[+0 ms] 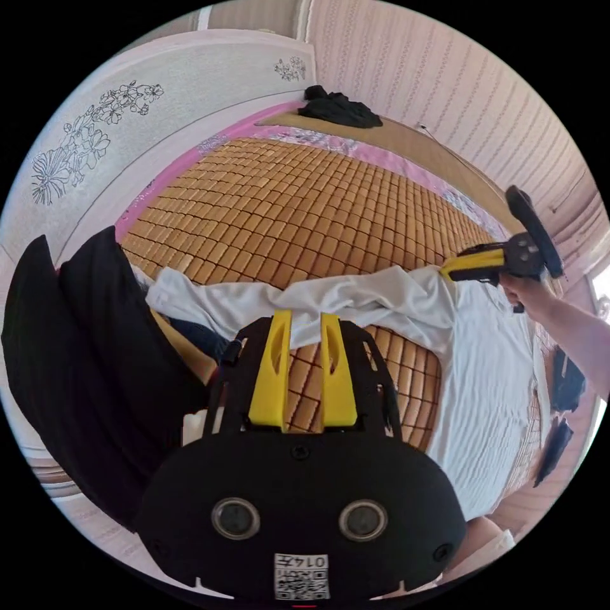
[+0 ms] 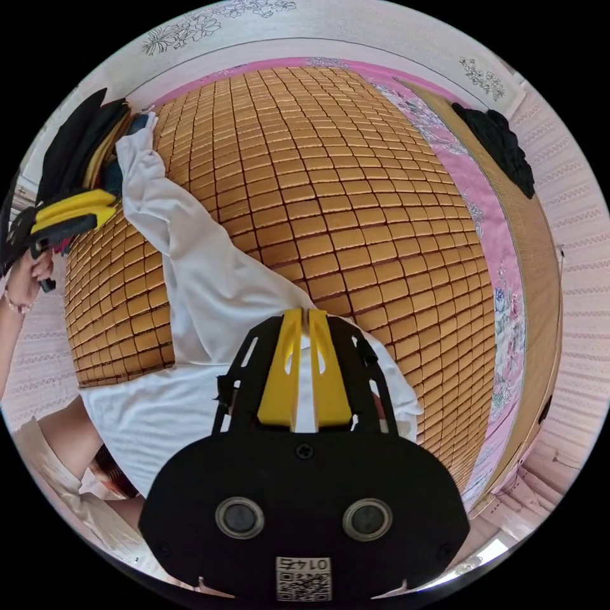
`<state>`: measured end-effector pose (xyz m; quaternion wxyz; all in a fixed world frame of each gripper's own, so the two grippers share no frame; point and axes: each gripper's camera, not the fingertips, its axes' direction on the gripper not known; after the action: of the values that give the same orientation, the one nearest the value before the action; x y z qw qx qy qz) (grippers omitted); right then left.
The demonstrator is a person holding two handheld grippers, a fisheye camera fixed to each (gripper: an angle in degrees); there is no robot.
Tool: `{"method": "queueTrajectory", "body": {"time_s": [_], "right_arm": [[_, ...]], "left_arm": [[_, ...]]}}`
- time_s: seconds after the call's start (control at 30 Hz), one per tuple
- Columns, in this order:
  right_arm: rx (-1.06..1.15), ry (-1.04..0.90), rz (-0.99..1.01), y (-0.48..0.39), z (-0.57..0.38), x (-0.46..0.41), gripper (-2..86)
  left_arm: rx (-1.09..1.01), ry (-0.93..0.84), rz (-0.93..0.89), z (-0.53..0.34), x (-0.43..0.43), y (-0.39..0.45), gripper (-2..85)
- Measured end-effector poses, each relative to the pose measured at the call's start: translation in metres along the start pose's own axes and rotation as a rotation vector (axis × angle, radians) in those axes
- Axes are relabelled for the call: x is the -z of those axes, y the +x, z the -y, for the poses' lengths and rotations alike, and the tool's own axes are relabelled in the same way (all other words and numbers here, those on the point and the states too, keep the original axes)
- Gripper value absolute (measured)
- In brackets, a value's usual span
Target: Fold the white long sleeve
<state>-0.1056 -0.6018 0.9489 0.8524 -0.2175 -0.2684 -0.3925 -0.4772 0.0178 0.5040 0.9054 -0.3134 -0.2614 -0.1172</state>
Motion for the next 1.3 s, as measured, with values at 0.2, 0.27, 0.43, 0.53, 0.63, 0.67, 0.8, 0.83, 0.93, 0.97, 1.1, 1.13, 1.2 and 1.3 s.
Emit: {"method": "queueTrajectory", "body": {"time_s": [0.2,0.27,0.43,0.53,0.63,0.67,0.8,0.83,0.93,0.97,1.1,1.13,1.2,1.3], "right_arm": [[0.01,-0.032,-0.07,-0.018,0.034,-0.018,-0.4],[0.001,-0.028,-0.065,-0.019,0.041,-0.023,-0.5],[0.023,-0.026,-0.083,-0.028,0.059,-0.035,-0.5],[0.051,-0.015,-0.105,-0.035,0.068,-0.043,-0.5],[0.05,-0.006,-0.116,-0.038,0.077,-0.051,-0.5],[0.047,-0.009,-0.115,-0.039,0.082,-0.054,-0.5],[0.055,-0.017,-0.127,-0.044,0.095,-0.064,-0.3],[0.057,-0.017,-0.131,-0.045,0.096,-0.066,-0.2],[0.066,-0.019,-0.16,-0.05,0.102,-0.073,-0.1],[0.069,-0.019,-0.17,-0.052,0.105,-0.076,-0.1],[0.066,-0.022,-0.162,-0.051,0.112,-0.084,-0.3],[0.06,-0.02,-0.155,-0.05,0.112,-0.085,-0.3],[0.039,-0.021,-0.118,-0.044,0.115,-0.088,-0.5],[0.01,-0.028,-0.077,-0.038,0.118,-0.092,-0.5]], "left_arm": [[-0.032,-0.193,0.002,0.006,-0.021,-0.01,0.1],[-0.074,-0.209,-0.026,-0.013,-0.011,-0.006,-0.6],[-0.146,-0.191,-0.21,-0.107,0.05,0.018,-0.9],[-0.126,-0.244,-0.322,-0.162,0.075,0.032,-0.9],[-0.076,-0.284,-0.243,-0.188,0.076,0.023,-0.6],[-0.025,-0.293,-0.246,-0.188,0.075,0.012,-0.4],[-0.022,-0.166,-0.215,-0.164,0.084,-0.011,3.7],[-0.031,-0.148,-0.19,-0.159,0.084,-0.013,4.7],[-0.012,-0.064,-0.101,-0.141,0.075,-0.031,6.6],[-0.008,-0.115,-0.114,-0.137,0.064,-0.037,7.0],[-0.098,-0.252,-0.154,-0.15,0.051,-0.049,1.8],[-0.095,-0.258,-0.16,-0.152,0.054,-0.053,1.0],[-0.031,-0.215,-0.213,-0.166,0.076,-0.084,-0.4],[0.085,-0.042,-0.304,-0.201,0.128,-0.134,-0.9]]}}
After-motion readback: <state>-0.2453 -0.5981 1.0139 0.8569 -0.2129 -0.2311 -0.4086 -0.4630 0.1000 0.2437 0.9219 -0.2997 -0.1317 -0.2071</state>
